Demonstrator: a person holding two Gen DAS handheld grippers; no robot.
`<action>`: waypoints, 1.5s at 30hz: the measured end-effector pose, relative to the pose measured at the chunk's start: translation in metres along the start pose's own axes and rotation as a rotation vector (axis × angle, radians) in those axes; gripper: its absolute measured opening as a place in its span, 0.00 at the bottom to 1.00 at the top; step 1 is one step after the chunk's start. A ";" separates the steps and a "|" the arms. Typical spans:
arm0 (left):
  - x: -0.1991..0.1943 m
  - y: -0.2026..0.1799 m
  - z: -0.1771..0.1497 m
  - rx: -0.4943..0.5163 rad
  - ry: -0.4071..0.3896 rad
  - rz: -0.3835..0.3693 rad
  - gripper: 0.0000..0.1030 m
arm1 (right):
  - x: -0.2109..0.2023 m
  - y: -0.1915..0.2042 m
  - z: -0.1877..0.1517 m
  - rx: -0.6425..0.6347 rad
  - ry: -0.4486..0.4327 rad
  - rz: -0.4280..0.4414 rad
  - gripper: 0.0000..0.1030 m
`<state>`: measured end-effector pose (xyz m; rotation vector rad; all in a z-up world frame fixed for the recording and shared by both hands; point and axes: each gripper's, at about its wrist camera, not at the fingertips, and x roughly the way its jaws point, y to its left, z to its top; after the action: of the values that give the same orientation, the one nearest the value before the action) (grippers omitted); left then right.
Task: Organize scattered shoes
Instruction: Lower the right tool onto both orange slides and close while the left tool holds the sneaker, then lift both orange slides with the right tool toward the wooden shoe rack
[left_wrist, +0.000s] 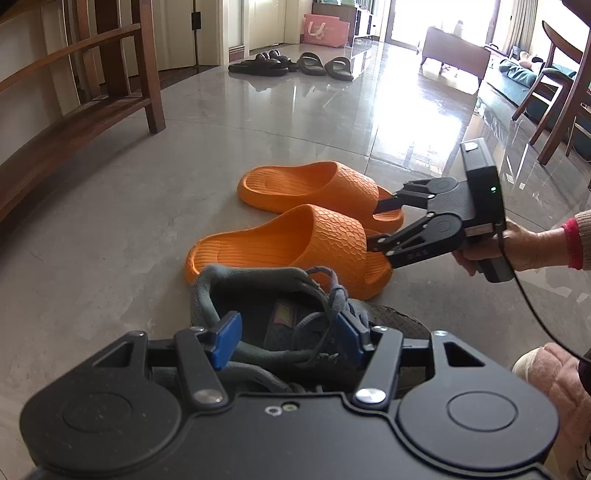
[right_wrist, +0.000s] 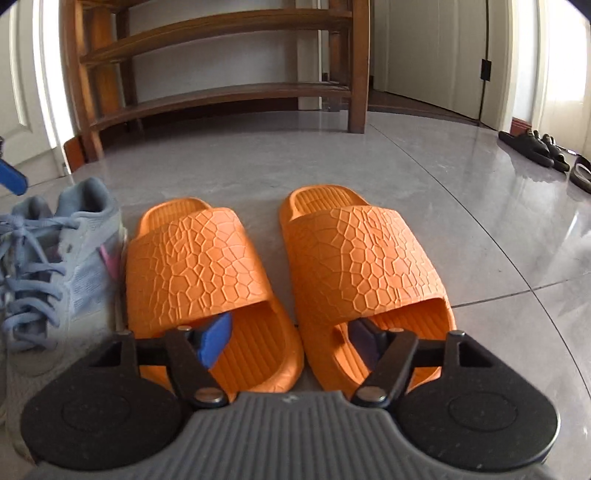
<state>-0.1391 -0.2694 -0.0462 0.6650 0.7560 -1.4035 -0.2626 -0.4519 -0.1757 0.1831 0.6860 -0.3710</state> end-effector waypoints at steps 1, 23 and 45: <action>-0.001 0.002 -0.003 0.001 0.002 0.000 0.55 | 0.002 0.004 -0.001 -0.002 -0.003 -0.010 0.79; -0.016 0.013 0.000 -0.020 -0.042 0.020 0.56 | -0.004 -0.005 0.037 0.033 0.120 -0.003 0.38; -0.061 0.022 0.002 0.002 -0.118 0.086 0.56 | 0.185 0.053 0.190 -0.215 0.981 0.103 0.81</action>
<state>-0.1182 -0.2328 0.0026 0.6038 0.6253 -1.3524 0.0001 -0.5080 -0.1484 0.1904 1.6674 -0.0821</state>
